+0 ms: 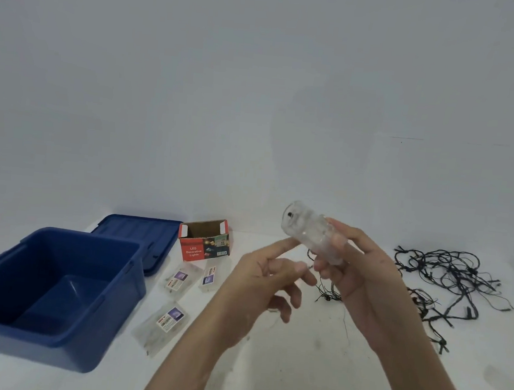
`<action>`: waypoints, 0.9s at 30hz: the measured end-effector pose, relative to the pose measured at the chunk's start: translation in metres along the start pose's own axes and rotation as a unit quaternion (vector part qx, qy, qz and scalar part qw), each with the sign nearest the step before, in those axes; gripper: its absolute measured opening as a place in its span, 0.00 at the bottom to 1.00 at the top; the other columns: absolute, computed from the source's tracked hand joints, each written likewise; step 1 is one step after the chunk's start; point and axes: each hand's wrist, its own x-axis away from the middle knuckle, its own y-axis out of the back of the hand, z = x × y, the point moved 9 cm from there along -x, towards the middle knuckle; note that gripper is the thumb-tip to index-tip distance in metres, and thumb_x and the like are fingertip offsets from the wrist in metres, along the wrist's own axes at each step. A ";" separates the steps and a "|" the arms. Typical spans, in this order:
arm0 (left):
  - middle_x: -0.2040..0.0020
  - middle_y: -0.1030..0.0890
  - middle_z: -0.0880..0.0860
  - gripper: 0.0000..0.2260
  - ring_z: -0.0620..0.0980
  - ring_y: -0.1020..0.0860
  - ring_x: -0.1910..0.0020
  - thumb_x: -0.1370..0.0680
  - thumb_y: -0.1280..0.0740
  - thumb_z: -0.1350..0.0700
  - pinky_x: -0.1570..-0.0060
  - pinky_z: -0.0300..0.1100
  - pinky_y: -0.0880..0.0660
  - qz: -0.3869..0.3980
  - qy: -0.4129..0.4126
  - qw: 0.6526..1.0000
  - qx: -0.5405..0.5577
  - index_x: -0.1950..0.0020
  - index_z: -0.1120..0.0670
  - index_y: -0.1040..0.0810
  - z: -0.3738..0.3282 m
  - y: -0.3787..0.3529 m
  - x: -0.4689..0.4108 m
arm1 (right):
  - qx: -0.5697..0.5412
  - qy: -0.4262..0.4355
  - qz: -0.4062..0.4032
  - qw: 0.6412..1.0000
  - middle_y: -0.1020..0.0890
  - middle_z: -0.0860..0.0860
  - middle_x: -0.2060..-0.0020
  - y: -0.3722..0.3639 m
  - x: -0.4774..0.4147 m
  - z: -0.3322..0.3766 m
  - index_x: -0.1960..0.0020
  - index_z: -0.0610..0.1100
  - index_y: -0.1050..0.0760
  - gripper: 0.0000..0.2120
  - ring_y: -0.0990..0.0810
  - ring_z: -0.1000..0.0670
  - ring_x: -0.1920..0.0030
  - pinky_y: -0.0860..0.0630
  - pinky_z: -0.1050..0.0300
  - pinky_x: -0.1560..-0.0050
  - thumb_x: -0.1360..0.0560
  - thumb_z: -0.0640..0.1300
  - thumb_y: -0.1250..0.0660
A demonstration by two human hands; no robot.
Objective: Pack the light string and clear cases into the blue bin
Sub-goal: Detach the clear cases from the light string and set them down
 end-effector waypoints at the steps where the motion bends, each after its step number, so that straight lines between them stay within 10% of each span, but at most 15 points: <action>1: 0.64 0.19 0.51 0.13 0.46 0.27 0.75 0.23 0.36 0.62 0.79 0.35 0.31 -0.009 0.011 1.000 0.005 0.39 0.52 0.24 0.003 0.000 0.001 | 0.007 0.012 -0.015 1.000 0.19 0.44 0.66 0.002 0.000 0.001 0.49 0.37 0.23 0.12 0.23 0.50 0.72 0.24 0.62 0.70 0.32 0.39 0.35; 7: 0.47 0.18 0.55 0.16 0.49 0.23 0.74 0.22 0.37 0.64 0.77 0.37 0.27 -0.024 0.031 0.997 -0.059 0.35 0.53 0.26 0.001 -0.001 0.011 | 0.176 0.152 -0.097 0.968 0.19 0.40 0.66 0.010 0.007 0.018 0.49 0.43 0.21 0.08 0.20 0.48 0.68 0.21 0.57 0.63 0.28 0.37 0.33; 12: 0.54 0.17 0.50 0.15 0.50 0.20 0.70 0.20 0.39 0.62 0.73 0.42 0.22 -0.054 0.023 0.960 -0.273 0.35 0.53 0.25 -0.009 0.007 0.017 | 0.393 0.332 -0.124 0.848 0.20 0.49 0.66 -0.004 0.020 0.041 0.47 0.47 0.22 0.08 0.19 0.52 0.68 0.22 0.65 0.64 0.26 0.39 0.33; 19: 0.62 0.23 0.47 0.09 0.49 0.26 0.73 0.25 0.38 0.56 0.75 0.47 0.25 -0.099 -0.258 0.711 -0.647 0.59 0.52 0.19 -0.064 -0.006 0.026 | 0.541 0.382 -0.097 0.743 0.21 0.56 0.61 -0.018 0.021 0.041 0.47 0.44 0.20 0.09 0.26 0.58 0.63 0.29 0.71 0.62 0.26 0.38 0.34; 23: 0.60 0.24 0.46 0.08 0.46 0.28 0.74 0.26 0.38 0.54 0.80 0.43 0.30 -0.060 -0.311 0.638 -0.701 0.62 0.50 0.22 -0.083 -0.017 0.022 | 0.512 0.218 -0.006 0.831 0.25 0.57 0.71 -0.007 0.001 0.015 0.55 0.53 0.20 0.08 0.25 0.55 0.70 0.25 0.58 0.66 0.27 0.41 0.32; 27: 0.53 0.26 0.41 0.07 0.43 0.27 0.65 0.22 0.36 0.49 0.62 0.38 0.29 -0.023 -0.206 0.770 -0.603 0.54 0.45 0.19 -0.071 0.008 -0.009 | 0.297 0.017 0.115 0.948 0.23 0.46 0.71 -0.001 -0.003 -0.013 0.56 0.45 0.18 0.05 0.24 0.46 0.71 0.28 0.57 0.70 0.29 0.37 0.30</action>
